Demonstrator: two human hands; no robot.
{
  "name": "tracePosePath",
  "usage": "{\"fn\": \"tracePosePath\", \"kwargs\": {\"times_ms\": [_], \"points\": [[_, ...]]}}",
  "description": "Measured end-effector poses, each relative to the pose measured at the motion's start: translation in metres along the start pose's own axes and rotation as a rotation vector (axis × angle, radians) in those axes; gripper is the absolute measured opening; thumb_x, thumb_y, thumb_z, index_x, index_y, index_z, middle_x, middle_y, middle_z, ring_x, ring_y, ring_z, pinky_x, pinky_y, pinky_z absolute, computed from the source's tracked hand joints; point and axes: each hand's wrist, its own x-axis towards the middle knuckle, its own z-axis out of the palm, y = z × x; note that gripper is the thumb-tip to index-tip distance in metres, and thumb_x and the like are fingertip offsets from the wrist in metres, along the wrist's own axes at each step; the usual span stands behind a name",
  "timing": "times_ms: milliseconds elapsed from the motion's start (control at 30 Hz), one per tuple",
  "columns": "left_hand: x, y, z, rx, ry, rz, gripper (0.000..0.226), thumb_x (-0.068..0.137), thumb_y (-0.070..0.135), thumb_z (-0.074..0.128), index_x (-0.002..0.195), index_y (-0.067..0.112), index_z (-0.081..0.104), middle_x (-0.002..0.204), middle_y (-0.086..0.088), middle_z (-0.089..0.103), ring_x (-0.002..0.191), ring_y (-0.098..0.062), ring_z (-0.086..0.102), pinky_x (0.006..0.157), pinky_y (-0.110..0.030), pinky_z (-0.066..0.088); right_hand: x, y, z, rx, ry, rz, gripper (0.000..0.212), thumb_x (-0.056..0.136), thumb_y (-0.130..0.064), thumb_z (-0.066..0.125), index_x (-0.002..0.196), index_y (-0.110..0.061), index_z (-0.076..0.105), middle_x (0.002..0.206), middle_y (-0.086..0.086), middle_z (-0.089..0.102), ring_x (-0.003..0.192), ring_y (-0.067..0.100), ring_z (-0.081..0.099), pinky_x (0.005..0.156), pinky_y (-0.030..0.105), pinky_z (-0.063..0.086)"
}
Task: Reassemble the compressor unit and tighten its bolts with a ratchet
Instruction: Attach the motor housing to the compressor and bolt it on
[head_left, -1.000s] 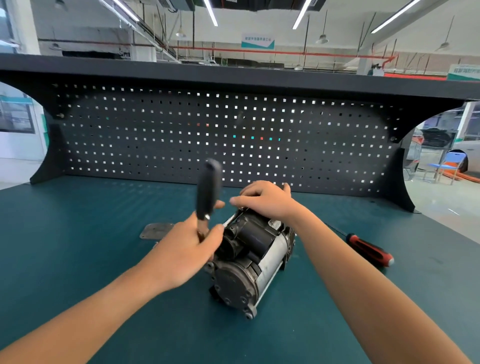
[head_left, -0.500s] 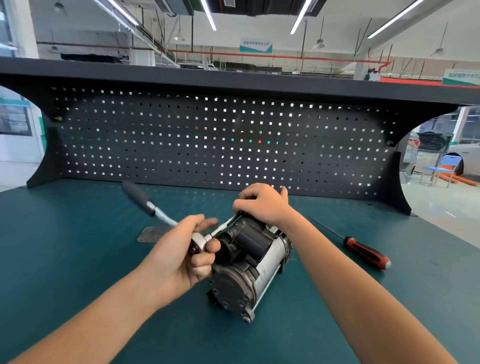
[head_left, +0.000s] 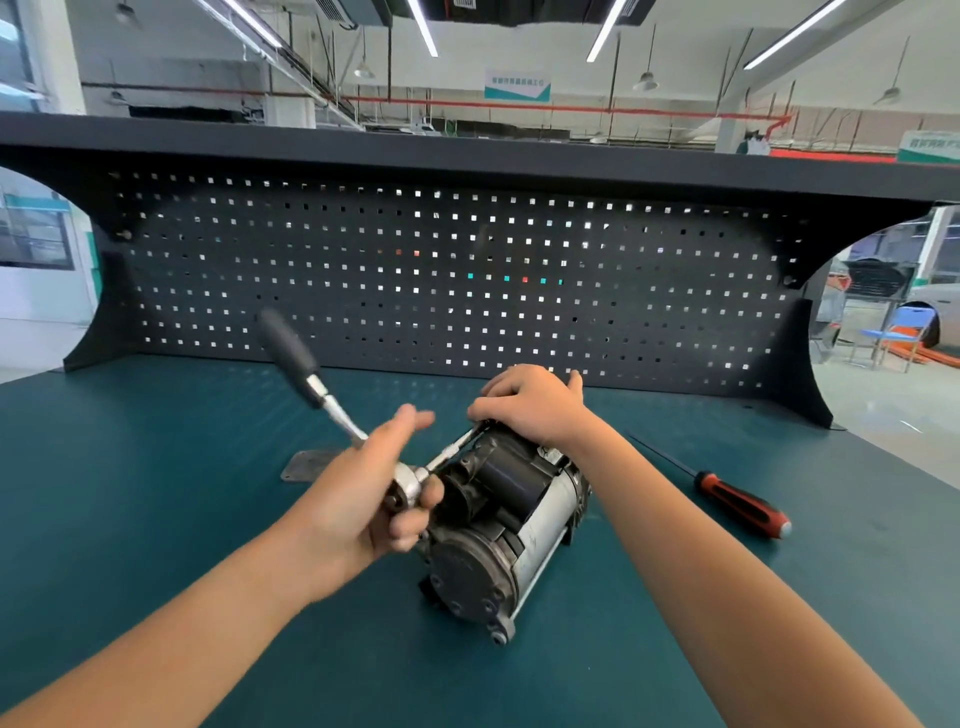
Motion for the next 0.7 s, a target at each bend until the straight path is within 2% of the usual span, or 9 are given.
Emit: {"fn": "tracePosePath", "kwargs": {"times_ms": [67,133,267,333,400,467,567,633,700], "points": [[0.000,0.003,0.002,-0.394,-0.062,-0.179,0.030,0.095,0.040,0.041,0.109,0.018,0.056,0.046,-0.002,0.043,0.027,-0.006,0.027,0.028,-0.009,0.022,-0.002,-0.001,0.001,-0.012,0.017,-0.002,0.037,0.077,-0.040,0.060,0.051,-0.014,0.058,0.090,0.002,0.071,0.087,0.007,0.055,0.107,0.055,-0.007],[0.000,0.007,0.002,-0.417,-0.106,-0.190,0.026,0.095,0.030,0.040,0.109,0.015,0.056,0.045,-0.002,0.041,0.026,-0.006,0.024,0.028,-0.008,0.018,-0.003,-0.004,0.002,-0.019,0.027,0.006,0.039,0.077,-0.039,0.059,0.044,-0.020,0.053,0.077,-0.002,0.069,0.080,0.004,0.054,0.108,0.055,-0.006],[0.004,0.005,-0.003,0.183,-0.105,0.077,0.028,0.096,0.019,0.038,0.111,0.033,0.058,0.044,-0.002,0.045,0.031,-0.011,0.025,0.034,-0.013,0.022,-0.004,-0.005,0.001,-0.018,0.026,0.020,0.040,0.078,-0.038,0.056,0.038,-0.036,0.055,0.055,-0.012,0.054,0.077,0.005,0.049,0.109,0.056,-0.007],[0.007,0.004,-0.010,0.487,-0.117,0.268,0.035,0.096,0.017,0.040,0.114,0.045,0.051,0.045,0.001,0.046,0.035,-0.010,0.030,0.037,-0.017,0.028,-0.003,-0.004,0.001,-0.007,0.022,0.025,0.042,0.079,-0.037,0.054,0.037,-0.032,0.053,0.053,-0.010,0.050,0.072,0.005,0.049,0.109,0.056,-0.007],[0.011,0.004,-0.020,0.885,-0.155,0.508,0.043,0.095,0.020,0.042,0.118,0.056,0.039,0.048,0.005,0.044,0.043,-0.007,0.033,0.047,-0.018,0.032,-0.003,-0.003,0.001,0.002,0.031,0.027,0.042,0.079,-0.035,0.053,0.038,-0.027,0.052,0.057,-0.007,0.054,0.072,0.006,0.052,0.109,0.055,-0.007],[0.012,0.002,-0.027,1.181,-0.188,0.643,0.052,0.093,0.022,0.045,0.121,0.062,0.026,0.051,0.010,0.047,0.049,-0.010,0.039,0.051,-0.017,0.032,-0.003,-0.002,0.001,-0.001,0.046,0.012,0.033,0.080,-0.034,0.052,0.051,-0.022,0.061,0.073,-0.003,0.066,0.081,0.009,0.055,0.109,0.054,-0.005],[0.014,-0.004,-0.029,1.144,-0.164,0.634,0.055,0.091,0.019,0.048,0.123,0.058,0.026,0.052,0.011,0.049,0.050,-0.010,0.042,0.051,-0.017,0.032,-0.006,-0.003,-0.001,0.047,0.073,-0.038,0.024,0.085,-0.032,0.052,0.068,-0.021,0.065,0.086,-0.016,0.065,0.092,0.008,0.053,0.111,0.052,0.005],[0.016,-0.008,-0.027,1.021,-0.126,0.594,0.050,0.090,0.018,0.051,0.120,0.053,0.033,0.048,0.011,0.049,0.049,-0.009,0.042,0.050,-0.014,0.034,-0.010,0.001,-0.003,0.262,0.215,-0.083,0.015,0.090,-0.029,0.053,0.079,-0.030,0.063,0.089,-0.027,0.056,0.097,0.004,0.050,0.110,0.043,0.024],[0.019,-0.014,-0.027,0.963,-0.090,0.592,0.041,0.087,0.019,0.055,0.112,0.050,0.042,0.048,0.011,0.050,0.049,-0.007,0.042,0.051,-0.012,0.034,-0.020,0.011,-0.002,0.568,0.376,-0.044,0.011,0.093,-0.028,0.051,0.097,-0.033,0.061,0.105,-0.023,0.053,0.103,-0.001,0.049,0.102,0.030,0.037]]}}
